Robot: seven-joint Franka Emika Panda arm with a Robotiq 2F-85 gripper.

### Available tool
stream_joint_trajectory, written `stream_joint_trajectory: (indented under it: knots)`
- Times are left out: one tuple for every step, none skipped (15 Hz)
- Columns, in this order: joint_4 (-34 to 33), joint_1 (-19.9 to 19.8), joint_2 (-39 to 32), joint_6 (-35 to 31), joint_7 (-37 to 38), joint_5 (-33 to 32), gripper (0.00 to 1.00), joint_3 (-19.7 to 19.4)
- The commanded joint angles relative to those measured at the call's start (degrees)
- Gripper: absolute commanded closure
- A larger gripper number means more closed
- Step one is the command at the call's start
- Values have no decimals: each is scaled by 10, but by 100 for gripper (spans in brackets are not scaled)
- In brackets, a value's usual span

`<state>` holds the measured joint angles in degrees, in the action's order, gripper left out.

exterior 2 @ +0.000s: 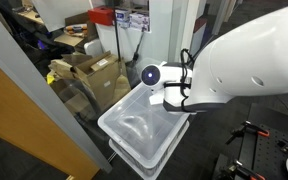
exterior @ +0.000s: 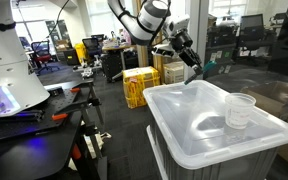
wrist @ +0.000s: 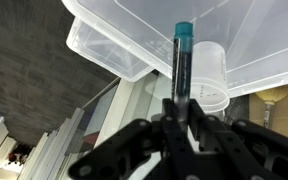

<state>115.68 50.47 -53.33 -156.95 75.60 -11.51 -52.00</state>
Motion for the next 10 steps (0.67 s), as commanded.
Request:
stream_joint_trajectory:
  knots:
    - [41,49,5,3,21,-18,95,-52]
    - [47,55,3,0,18,-17,95,-63]
    - [50,62,-1,-2,17,-15,95,-72]
    - [53,67,-5,-4,16,-13,95,-80]
    - [56,69,-6,-7,12,-12,95,-86]
    - [58,72,-11,-8,13,-10,95,-93]
    - [59,71,-14,-13,9,-10,95,-97]
    - [60,70,-18,-15,8,-8,95,-101]
    - [59,68,-22,-19,6,-8,95,-104]
    - [58,66,-26,-22,5,-7,95,-108]
